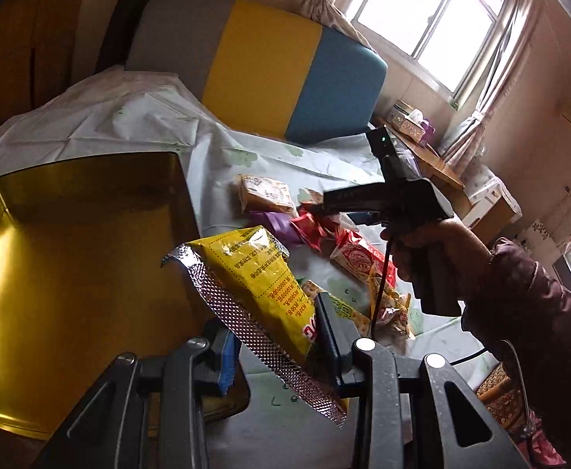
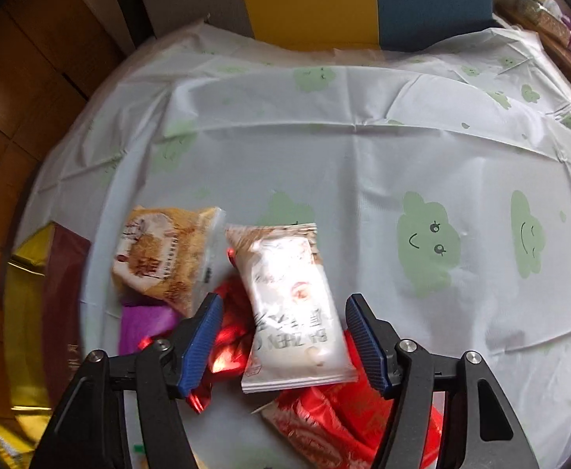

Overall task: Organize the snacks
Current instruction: 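Lift the chip bag with the left gripper while the right grasps the white packet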

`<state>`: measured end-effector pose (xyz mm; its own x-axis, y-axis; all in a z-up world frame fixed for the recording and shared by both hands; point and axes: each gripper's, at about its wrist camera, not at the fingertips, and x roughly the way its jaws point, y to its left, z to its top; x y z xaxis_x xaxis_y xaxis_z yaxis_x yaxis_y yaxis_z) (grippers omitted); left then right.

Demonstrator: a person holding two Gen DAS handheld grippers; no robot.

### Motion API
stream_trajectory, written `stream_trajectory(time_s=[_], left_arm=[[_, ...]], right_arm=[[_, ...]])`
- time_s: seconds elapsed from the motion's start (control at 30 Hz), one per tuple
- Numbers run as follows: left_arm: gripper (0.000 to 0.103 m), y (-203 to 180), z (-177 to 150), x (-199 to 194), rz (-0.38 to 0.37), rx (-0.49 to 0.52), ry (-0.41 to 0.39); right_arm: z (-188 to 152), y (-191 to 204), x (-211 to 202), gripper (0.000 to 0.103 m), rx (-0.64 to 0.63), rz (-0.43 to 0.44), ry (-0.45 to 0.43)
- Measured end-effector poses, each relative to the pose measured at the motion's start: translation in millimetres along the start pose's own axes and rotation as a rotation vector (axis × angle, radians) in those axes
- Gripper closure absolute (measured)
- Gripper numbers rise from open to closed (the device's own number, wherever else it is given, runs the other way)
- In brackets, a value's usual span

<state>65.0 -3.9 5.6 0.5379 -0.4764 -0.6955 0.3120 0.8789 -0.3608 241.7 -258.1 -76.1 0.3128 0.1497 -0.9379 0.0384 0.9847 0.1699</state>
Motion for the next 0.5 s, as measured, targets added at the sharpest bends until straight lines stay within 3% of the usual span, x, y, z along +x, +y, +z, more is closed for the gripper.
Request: stream_trajectory(time_s=[0.23, 0.5], left_arm=[[0.067, 12.3, -4.3, 1.1, 0.001, -0.042, 0.014], [0.067, 33.4, 0.9, -14.0, 0.018, -0.087, -0.023]], right_arm=[[-8.4, -5.7, -17.4, 0.059, -0.046, -0.026, -0.054], [-24.7, -61.9, -46.7, 0.059, 0.041, -0.060, -0.068]])
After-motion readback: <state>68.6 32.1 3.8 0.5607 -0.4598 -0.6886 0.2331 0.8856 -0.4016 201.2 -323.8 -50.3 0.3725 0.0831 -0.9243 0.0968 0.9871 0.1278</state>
